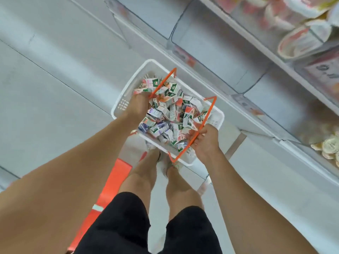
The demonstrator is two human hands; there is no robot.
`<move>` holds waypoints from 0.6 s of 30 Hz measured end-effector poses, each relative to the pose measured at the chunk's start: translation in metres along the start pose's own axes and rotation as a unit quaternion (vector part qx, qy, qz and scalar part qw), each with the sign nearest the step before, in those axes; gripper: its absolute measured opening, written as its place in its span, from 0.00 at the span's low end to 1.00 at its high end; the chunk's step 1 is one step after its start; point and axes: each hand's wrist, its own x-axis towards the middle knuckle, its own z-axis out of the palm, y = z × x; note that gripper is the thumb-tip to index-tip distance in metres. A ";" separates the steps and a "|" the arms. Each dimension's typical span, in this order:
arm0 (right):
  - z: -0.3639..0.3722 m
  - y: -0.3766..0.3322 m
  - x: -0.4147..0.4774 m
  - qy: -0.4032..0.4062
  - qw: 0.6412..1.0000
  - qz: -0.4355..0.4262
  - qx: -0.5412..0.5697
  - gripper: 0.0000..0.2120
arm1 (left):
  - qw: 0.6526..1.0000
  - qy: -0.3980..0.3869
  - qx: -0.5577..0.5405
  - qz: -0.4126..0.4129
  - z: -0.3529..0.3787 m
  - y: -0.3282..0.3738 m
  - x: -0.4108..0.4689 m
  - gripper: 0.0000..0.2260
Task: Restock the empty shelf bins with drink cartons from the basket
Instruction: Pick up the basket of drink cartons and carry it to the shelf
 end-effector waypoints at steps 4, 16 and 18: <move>0.002 0.014 0.053 0.000 1.000 -0.001 0.013 0.13 | 1.000 0.026 0.014 0.002 0.012 -0.033 0.054 0.11; 0.012 0.037 0.138 0.034 0.998 0.024 -0.041 0.14 | 0.998 -0.002 0.009 -0.064 0.009 -0.089 0.128 0.21; 0.012 0.041 0.142 0.062 0.990 0.029 -0.125 0.15 | 0.997 -0.017 0.006 -0.070 0.002 -0.094 0.127 0.19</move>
